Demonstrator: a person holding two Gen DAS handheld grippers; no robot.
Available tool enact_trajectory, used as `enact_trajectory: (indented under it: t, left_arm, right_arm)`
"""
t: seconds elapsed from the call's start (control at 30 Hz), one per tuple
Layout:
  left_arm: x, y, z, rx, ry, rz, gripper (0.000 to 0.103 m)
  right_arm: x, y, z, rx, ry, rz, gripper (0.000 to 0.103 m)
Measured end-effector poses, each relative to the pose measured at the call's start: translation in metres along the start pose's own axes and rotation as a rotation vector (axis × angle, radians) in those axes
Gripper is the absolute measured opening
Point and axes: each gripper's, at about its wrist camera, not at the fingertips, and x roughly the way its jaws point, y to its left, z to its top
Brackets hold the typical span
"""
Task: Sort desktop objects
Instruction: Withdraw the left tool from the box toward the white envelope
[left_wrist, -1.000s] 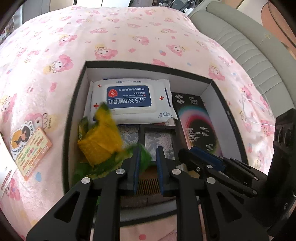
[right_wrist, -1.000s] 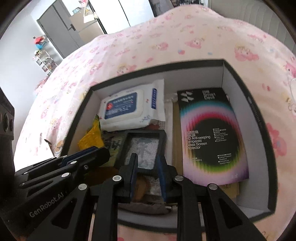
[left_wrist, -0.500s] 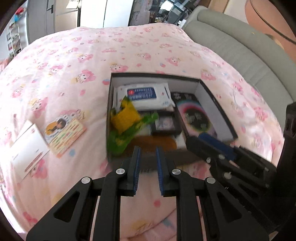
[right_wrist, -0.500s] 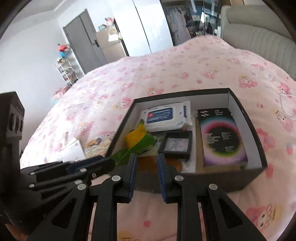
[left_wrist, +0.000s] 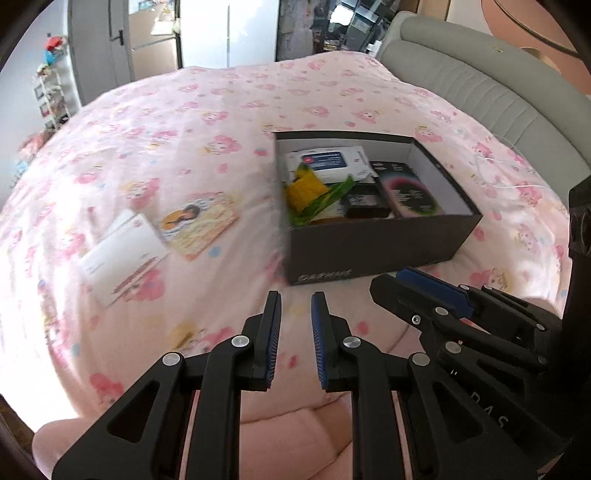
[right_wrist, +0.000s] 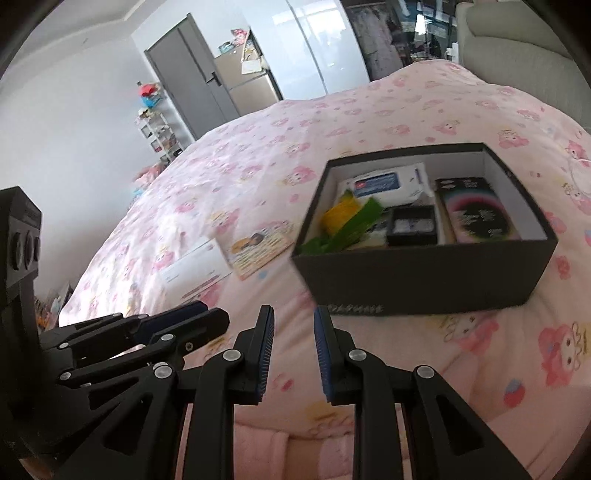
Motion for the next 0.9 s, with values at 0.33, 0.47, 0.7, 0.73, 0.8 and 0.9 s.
enact_trajectory:
  t: [0.33,0.47,0.7,0.73,0.8,0.9]
  left_arm:
    - [-0.028,0.07,-0.041,-0.086,0.018,0.009,0.014]
    - [-0.037,0.093,-0.046,-0.125,-0.003,0.008,0.014]
    - [-0.031,0.133,-0.045,-0.224,-0.023,0.001,0.016]
    - [-0.026,0.14,-0.045,-0.259,-0.022,-0.005,0.017]
    - [-0.018,0.148,-0.043,-0.293,-0.02,0.005,0.018]
    - [-0.01,0.155,-0.04,-0.312,-0.029,0.025,0.017]
  right_arm:
    - [0.026,0.072,-0.021,-0.178,0.109,0.089,0.02]
    - [0.035,0.101,-0.022,-0.267,0.135,0.083,0.02]
    - [0.053,0.133,-0.016,-0.329,0.154,0.034,0.02]
    - [0.056,0.136,-0.014,-0.333,0.159,0.019,0.02]
    - [0.063,0.142,-0.009,-0.354,0.164,0.001,0.02]
    - [0.076,0.147,0.0,-0.371,0.179,-0.027,0.02]
